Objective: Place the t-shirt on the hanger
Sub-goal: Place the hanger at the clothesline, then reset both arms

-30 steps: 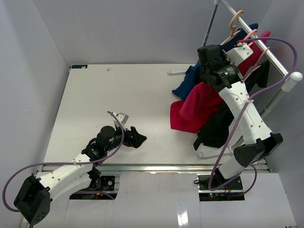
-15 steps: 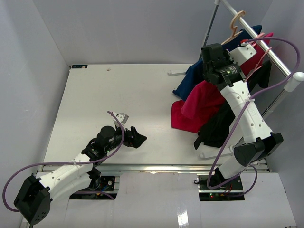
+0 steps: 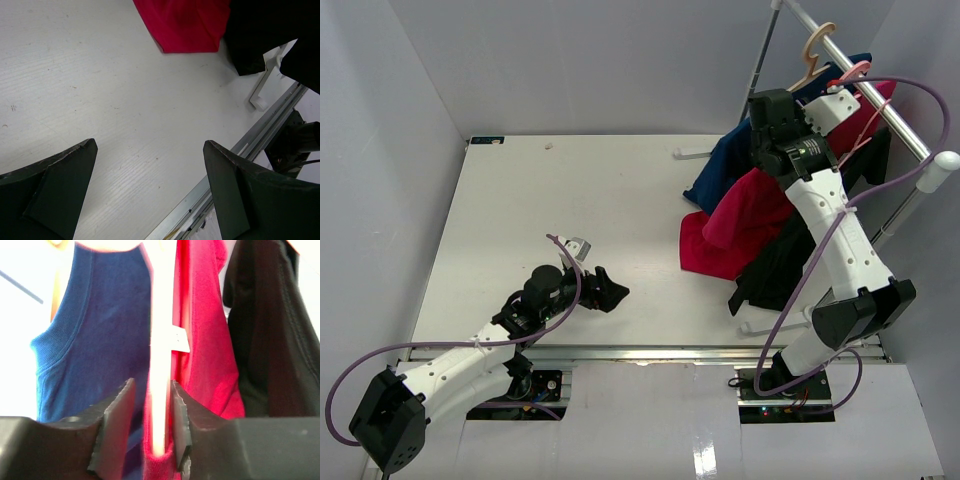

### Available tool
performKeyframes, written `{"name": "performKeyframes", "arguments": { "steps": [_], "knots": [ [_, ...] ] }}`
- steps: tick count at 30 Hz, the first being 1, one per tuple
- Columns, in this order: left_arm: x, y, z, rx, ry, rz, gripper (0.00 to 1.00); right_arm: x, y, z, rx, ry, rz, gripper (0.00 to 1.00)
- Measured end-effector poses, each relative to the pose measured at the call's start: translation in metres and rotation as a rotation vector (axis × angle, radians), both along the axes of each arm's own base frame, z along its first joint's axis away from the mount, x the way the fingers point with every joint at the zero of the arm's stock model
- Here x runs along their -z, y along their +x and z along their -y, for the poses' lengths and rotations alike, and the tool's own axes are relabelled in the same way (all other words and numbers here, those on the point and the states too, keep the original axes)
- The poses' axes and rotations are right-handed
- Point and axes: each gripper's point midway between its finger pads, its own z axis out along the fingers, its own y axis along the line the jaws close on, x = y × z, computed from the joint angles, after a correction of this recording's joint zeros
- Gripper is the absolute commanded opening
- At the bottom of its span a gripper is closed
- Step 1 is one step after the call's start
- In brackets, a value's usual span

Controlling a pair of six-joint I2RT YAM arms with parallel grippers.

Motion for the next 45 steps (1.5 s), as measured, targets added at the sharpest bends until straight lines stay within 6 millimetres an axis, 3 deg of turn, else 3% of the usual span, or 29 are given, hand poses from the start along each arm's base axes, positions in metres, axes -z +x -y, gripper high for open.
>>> {"name": "performKeyframes", "arguments": {
  "steps": [1, 3, 9, 12, 17, 23, 29, 32, 38, 45],
  "knots": [
    [0.000, 0.000, 0.000, 0.000, 0.000, 0.000, 0.98, -0.001, 0.001, -0.002, -0.016, -0.002, 0.002, 0.71],
    [0.000, 0.000, 0.000, 0.000, 0.000, 0.000, 0.98, -0.002, -0.001, -0.006, -0.053, -0.005, 0.004, 0.82],
    [-0.001, 0.000, 0.000, 0.000, -0.003, 0.004, 0.98, -0.020, -0.027, -0.010, -0.163, -0.025, 0.033, 0.96],
    [-0.004, 0.000, 0.000, 0.000, -0.009, 0.012, 0.98, -0.038, -0.041, -0.009, -0.221, -0.039, 0.068, 0.90],
    [-0.006, 0.000, 0.000, 0.000, -0.012, 0.016, 0.98, -0.066, -0.055, -0.022, -0.371, -0.049, 0.114, 0.90],
    [-0.010, -0.001, -0.001, 0.001, -0.021, 0.029, 0.98, -0.073, -0.067, -0.057, -0.615, -0.023, 0.087, 0.90],
    [-0.016, -0.005, 0.000, 0.021, -0.046, 0.059, 0.98, -0.044, -0.105, -0.097, -0.900, -0.001, 0.052, 0.90],
    [-0.023, -0.010, 0.001, 0.043, -0.074, 0.091, 0.98, -0.019, -0.130, -0.117, -1.053, 0.002, 0.033, 0.90],
    [-0.044, -0.014, 0.000, 0.051, -0.128, 0.162, 0.98, 0.011, -0.164, -0.154, -1.288, -0.012, 0.039, 0.90],
    [-0.053, -0.017, -0.002, 0.054, -0.155, 0.198, 0.98, 0.057, -0.206, -0.160, -1.443, -0.068, 0.066, 0.90]
  ]
}}
